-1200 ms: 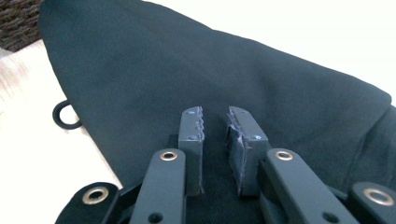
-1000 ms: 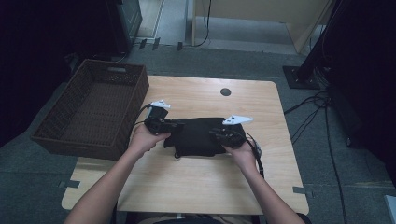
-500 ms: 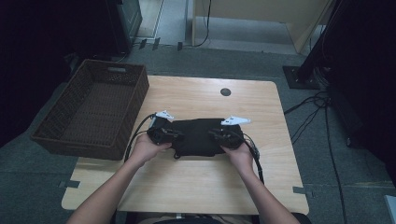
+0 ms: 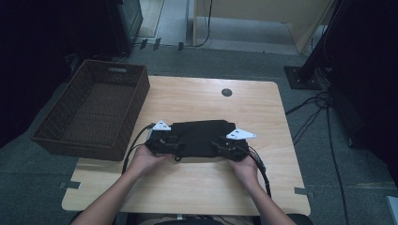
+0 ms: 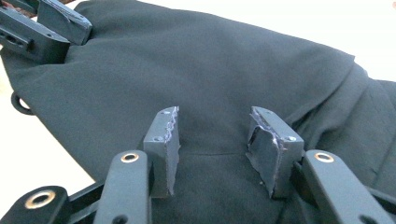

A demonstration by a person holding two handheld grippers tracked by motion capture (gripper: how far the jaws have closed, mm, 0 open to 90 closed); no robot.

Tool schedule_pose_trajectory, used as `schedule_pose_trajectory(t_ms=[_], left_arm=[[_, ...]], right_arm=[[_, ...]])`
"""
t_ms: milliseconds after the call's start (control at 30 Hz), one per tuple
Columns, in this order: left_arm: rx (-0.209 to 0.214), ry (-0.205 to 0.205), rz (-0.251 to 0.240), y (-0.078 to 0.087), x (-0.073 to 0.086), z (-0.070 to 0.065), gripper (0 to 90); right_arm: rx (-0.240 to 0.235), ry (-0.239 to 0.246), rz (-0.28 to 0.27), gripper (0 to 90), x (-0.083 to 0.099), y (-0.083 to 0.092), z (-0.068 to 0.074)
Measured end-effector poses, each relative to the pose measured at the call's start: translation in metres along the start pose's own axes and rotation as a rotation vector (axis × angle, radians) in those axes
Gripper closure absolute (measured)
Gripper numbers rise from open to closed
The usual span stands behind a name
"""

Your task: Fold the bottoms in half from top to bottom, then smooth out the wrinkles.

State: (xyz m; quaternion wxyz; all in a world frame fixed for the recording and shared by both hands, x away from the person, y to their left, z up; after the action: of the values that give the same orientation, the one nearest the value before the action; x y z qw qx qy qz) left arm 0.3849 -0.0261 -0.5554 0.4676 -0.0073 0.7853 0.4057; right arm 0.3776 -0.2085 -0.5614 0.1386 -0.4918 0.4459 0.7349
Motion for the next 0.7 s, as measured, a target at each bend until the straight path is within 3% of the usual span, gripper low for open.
schedule_pose_trajectory(t_ms=[167,233,333,400,533,567,700], left_arm=[[0.010,0.014,-0.007,0.002,0.002,-0.003,48.3],[0.009,0.004,-0.002,0.002,0.003,-0.004,46.4],[0.031,0.020,0.009,0.004,0.003,-0.009,38.8],[0.043,0.010,0.015,0.007,0.001,-0.012,34.6],[0.063,0.036,0.017,0.009,-0.005,-0.012,32.1],[0.068,0.044,0.018,0.009,-0.006,-0.012,31.4],[0.087,0.053,0.020,0.014,-0.011,-0.012,30.8]], right_arm=[[-0.003,0.017,0.005,54.3,0.005,0.007,-0.001],[0.000,0.008,0.015,55.2,0.006,0.011,-0.002],[-0.007,-0.014,0.032,55.2,0.005,0.018,-0.003],[-0.012,-0.039,0.017,56.2,-0.001,0.022,-0.005],[0.014,-0.037,-0.022,60.6,-0.017,0.029,-0.016],[0.046,-0.046,-0.055,64.9,-0.028,0.030,-0.027],[0.075,-0.048,-0.045,70.6,-0.036,0.023,-0.039]])
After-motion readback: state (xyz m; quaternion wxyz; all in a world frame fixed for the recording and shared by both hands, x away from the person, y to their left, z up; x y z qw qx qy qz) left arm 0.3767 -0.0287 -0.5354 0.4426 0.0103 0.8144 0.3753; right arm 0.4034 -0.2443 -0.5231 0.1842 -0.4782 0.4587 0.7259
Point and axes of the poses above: each handheld gripper's, and its own axes: y roughly backward along the jaws, x roughly out of its underside, z roughly to its left, the point moved 10 cm from there along -y, roughly forward along the jaws, and after that the axes turned 3 degrees about -z, right-handed, at the moved point
